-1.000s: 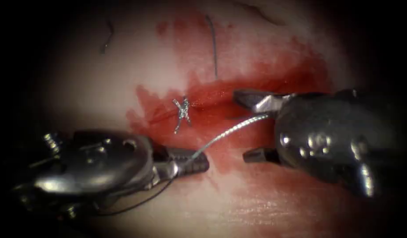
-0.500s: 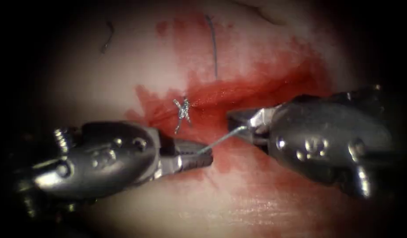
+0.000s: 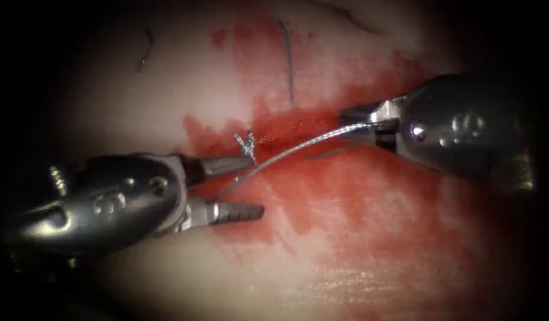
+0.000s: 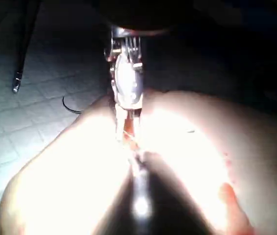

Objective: Wound Closure

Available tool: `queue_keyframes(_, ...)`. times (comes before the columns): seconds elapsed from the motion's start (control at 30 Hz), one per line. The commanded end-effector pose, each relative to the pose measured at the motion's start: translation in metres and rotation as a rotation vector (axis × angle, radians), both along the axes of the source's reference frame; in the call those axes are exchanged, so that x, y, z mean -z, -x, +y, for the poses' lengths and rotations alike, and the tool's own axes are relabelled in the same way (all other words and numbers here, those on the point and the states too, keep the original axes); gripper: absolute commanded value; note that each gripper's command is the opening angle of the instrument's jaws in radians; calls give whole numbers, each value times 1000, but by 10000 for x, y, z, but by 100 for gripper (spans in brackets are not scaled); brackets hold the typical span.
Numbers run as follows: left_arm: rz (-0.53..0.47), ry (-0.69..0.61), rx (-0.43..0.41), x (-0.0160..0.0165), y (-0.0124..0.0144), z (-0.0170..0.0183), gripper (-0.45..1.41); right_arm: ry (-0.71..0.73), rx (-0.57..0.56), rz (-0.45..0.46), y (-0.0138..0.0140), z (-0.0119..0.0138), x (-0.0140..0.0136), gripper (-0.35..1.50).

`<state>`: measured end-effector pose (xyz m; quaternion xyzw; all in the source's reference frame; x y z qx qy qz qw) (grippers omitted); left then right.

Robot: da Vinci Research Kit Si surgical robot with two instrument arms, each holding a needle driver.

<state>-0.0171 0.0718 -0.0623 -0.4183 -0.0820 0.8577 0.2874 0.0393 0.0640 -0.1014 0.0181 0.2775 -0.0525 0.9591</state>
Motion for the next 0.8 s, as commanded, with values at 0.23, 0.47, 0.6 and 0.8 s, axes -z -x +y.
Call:
queue_keyframes(0.23,18,22,5,-17,0,0,68,-9,2,16,4,-2,3,-35)
queue_keyframes(0.47,61,27,-3,-45,-3,-7,67,-7,-7,30,10,-1,14,-35)
queue_keyframes(0.6,60,25,-5,-40,-8,-13,63,-10,-13,29,9,-2,14,-35)
queue_keyframes(0.8,53,16,-10,-29,-14,-16,59,-8,-12,29,9,-3,13,-35)
